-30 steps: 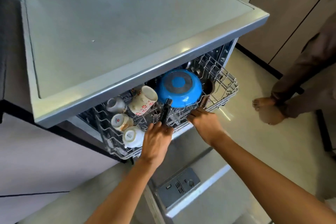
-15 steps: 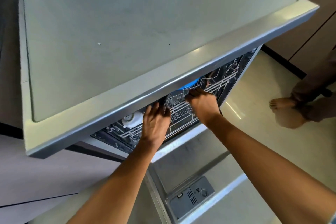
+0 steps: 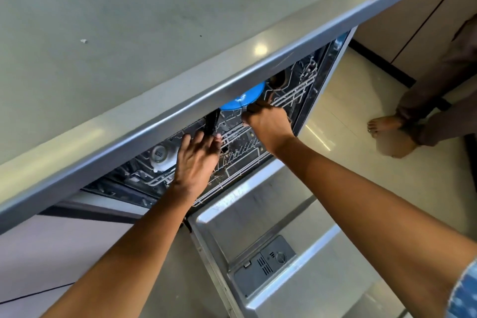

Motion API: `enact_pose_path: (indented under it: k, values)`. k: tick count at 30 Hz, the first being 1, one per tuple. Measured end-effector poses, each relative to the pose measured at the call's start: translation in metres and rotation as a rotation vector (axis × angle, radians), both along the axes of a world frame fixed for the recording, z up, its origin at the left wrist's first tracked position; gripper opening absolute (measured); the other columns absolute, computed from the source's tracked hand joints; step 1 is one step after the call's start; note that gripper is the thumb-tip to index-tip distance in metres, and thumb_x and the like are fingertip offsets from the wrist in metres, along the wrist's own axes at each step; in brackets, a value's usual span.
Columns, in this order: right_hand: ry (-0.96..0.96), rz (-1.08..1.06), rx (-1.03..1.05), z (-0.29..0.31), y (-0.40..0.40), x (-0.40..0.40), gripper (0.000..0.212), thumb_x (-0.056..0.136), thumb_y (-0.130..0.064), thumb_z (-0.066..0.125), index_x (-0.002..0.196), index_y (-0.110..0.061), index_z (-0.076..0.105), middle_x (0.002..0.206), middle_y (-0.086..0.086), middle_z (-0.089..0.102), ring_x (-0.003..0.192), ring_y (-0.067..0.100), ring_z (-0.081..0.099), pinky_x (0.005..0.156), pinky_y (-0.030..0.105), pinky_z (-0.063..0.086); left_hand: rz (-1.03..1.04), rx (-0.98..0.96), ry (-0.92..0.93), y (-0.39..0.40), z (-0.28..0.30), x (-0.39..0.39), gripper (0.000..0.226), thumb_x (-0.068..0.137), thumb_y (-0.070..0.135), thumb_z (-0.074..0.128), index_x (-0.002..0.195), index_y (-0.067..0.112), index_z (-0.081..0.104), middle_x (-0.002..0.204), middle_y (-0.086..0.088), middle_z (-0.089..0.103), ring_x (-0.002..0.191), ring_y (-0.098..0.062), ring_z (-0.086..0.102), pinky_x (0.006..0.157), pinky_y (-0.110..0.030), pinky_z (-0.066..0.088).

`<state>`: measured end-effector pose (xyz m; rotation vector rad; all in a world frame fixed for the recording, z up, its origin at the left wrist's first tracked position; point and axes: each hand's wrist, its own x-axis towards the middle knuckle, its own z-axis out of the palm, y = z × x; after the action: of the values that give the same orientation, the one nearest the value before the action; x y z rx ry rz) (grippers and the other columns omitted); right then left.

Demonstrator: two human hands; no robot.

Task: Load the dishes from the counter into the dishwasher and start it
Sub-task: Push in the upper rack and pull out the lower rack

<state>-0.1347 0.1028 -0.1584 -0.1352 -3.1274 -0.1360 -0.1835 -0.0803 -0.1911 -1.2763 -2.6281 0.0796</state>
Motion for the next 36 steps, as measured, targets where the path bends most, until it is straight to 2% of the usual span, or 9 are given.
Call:
enact_pose_path:
  k: [8, 11, 13, 16, 18, 23, 27, 31, 36]
  values:
    - [0.270, -0.092, -0.265, -0.041, -0.020, 0.045, 0.042, 0.072, 0.005, 0.068, 0.111, -0.007, 0.058, 0.111, 0.013, 0.058, 0.088, 0.026, 0.062, 0.048, 0.029, 0.054, 0.139, 0.169, -0.052, 0.003, 0.004, 0.045, 0.051, 0.065, 0.003, 0.063, 0.116, 0.010, 0.066, 0.127, -0.015, 0.058, 0.101, -0.027, 0.052, 0.072, -0.035, 0.029]
    - [0.132, -0.045, -0.200, -0.080, -0.026, 0.075, 0.049, 0.053, 0.010, 0.078, 0.098, -0.005, 0.065, 0.100, 0.013, 0.063, 0.081, 0.027, 0.065, 0.042, 0.030, 0.054, -0.011, 0.080, -0.122, -0.017, -0.037, 0.081, 0.046, 0.070, 0.004, 0.059, 0.115, 0.010, 0.066, 0.125, -0.011, 0.061, 0.098, -0.022, 0.051, 0.073, -0.033, 0.030]
    - [-0.028, -0.046, -0.152, -0.108, -0.029, 0.081, 0.050, 0.042, 0.004, 0.084, 0.088, -0.006, 0.070, 0.090, 0.012, 0.067, 0.072, 0.025, 0.067, 0.041, 0.028, 0.052, 0.043, -0.075, -0.261, -0.032, -0.076, 0.092, 0.055, 0.059, 0.009, 0.078, 0.112, 0.010, 0.067, 0.120, -0.007, 0.064, 0.096, -0.021, 0.057, 0.077, -0.033, 0.034]
    - [-0.135, -0.022, -0.220, -0.148, -0.037, 0.066, 0.045, 0.067, 0.003, 0.072, 0.112, -0.001, 0.063, 0.116, 0.019, 0.060, 0.100, 0.034, 0.063, 0.072, 0.040, 0.057, 0.174, -0.253, -0.376, -0.044, -0.127, 0.087, 0.075, 0.078, 0.028, 0.073, 0.141, 0.005, 0.040, 0.148, -0.010, 0.038, 0.125, -0.021, 0.043, 0.097, -0.034, 0.031]
    - [-0.233, 0.030, -0.199, -0.173, -0.045, 0.045, 0.056, 0.086, -0.001, 0.051, 0.140, -0.003, 0.036, 0.148, 0.014, 0.032, 0.134, 0.030, 0.035, 0.107, 0.040, 0.036, 0.216, -0.300, -0.409, -0.047, -0.158, 0.075, 0.068, 0.097, 0.033, 0.045, 0.150, 0.005, 0.013, 0.158, -0.007, 0.011, 0.138, -0.021, 0.025, 0.106, -0.035, 0.021]
    - [-0.341, 0.060, -0.167, -0.210, -0.060, -0.008, 0.060, 0.097, -0.011, 0.033, 0.150, -0.009, 0.005, 0.158, 0.007, -0.003, 0.145, 0.021, 0.000, 0.117, 0.045, 0.009, 0.305, -0.398, -0.458, -0.042, -0.214, 0.036, 0.070, 0.100, 0.042, 0.031, 0.151, 0.004, 0.003, 0.159, -0.011, 0.002, 0.144, -0.025, 0.013, 0.113, -0.040, 0.014]
    - [-0.334, 0.010, -0.178, -0.229, -0.061, -0.018, 0.052, 0.097, -0.021, 0.036, 0.147, -0.009, 0.023, 0.155, 0.009, 0.021, 0.143, 0.021, 0.017, 0.114, 0.044, 0.012, 0.342, -0.348, -0.423, -0.042, -0.249, 0.037, 0.080, 0.095, 0.048, 0.038, 0.150, 0.001, 0.003, 0.158, -0.015, 0.010, 0.144, -0.024, 0.014, 0.117, -0.038, 0.010]
    - [-0.248, -0.071, -0.122, -0.220, -0.071, -0.016, 0.033, 0.095, -0.012, 0.042, 0.125, -0.009, 0.053, 0.126, 0.009, 0.058, 0.116, 0.025, 0.055, 0.106, 0.040, 0.031, 0.341, -0.265, -0.406, -0.044, -0.249, 0.043, 0.082, 0.091, 0.052, 0.043, 0.150, 0.005, 0.012, 0.150, -0.013, 0.033, 0.132, -0.023, 0.039, 0.109, -0.037, 0.024]
    - [-0.336, -0.099, -0.142, -0.203, -0.074, 0.037, 0.031, 0.095, -0.005, 0.039, 0.121, -0.006, 0.055, 0.118, 0.012, 0.062, 0.110, 0.030, 0.059, 0.088, 0.038, 0.048, 0.309, -0.277, -0.583, -0.045, -0.234, 0.095, 0.079, 0.093, 0.052, 0.041, 0.151, 0.008, 0.010, 0.151, -0.009, 0.032, 0.132, -0.021, 0.039, 0.109, -0.034, 0.026]
